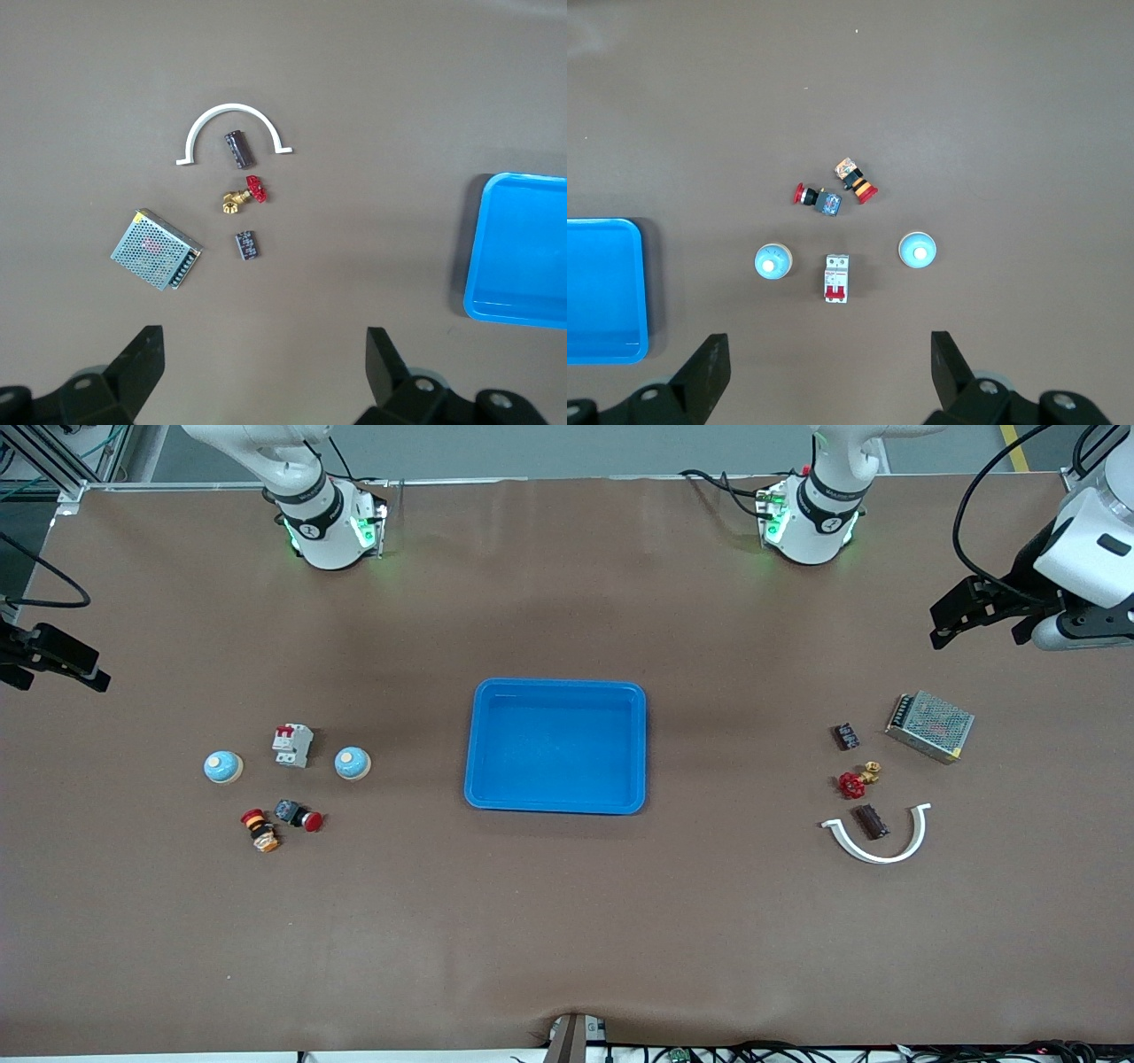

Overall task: Place electrolytic capacitor and blue bell in tray
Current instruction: 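Reach the left gripper to the brown capacitor beside the red valve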

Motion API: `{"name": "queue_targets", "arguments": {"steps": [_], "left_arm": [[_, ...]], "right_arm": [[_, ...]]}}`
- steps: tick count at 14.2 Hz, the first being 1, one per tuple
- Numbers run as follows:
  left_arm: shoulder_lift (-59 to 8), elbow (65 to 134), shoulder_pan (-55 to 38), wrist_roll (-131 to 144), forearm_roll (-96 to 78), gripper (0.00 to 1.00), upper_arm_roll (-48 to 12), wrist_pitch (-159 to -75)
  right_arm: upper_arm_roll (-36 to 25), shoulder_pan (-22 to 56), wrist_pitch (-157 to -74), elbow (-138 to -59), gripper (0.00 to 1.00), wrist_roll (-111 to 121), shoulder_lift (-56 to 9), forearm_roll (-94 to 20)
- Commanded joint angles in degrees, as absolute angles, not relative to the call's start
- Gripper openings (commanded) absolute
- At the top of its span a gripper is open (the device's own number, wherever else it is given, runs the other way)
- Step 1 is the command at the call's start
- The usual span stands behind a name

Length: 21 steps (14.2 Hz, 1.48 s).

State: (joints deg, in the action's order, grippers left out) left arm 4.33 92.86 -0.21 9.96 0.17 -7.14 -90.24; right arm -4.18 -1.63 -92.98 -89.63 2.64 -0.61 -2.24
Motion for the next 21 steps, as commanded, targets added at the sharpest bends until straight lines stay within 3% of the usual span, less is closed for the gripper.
{"name": "queue_targets", "arguments": {"steps": [1, 11, 15, 19, 21], "left_arm": [[3.43, 90.88, -0.26, 8.26, 0.00, 1.00, -6.86, -88.86], [-0.44, 93.85, 0.26, 8.26, 0.00, 1.00, -6.86, -89.12], [0.44, 103.68, 1.14, 8.70, 0.09, 1.00, -6.86, -96.31], [5.53, 120.46, 2.90, 8.79, 0.09, 1.00, -7.38, -115.18], [5.71, 125.74, 2.99, 9.05, 0.09, 1.00, -7.38, -120.29]], "right_arm": [[-4.04, -1.58, -92.02, -88.68, 1.00, 2.20, -0.88, -1.85], [-4.04, -1.58, -91.23, -88.51, 1.00, 2.20, -0.88, -1.93], [-4.04, -1.67, -91.23, -88.51, 1.00, 2.20, -0.88, -1.85], [-4.04, -1.76, -91.23, -88.51, 1.00, 2.20, -0.88, -1.76], [-4.04, -1.58, -91.23, -88.51, 1.00, 2.20, -0.88, -1.85]]}}
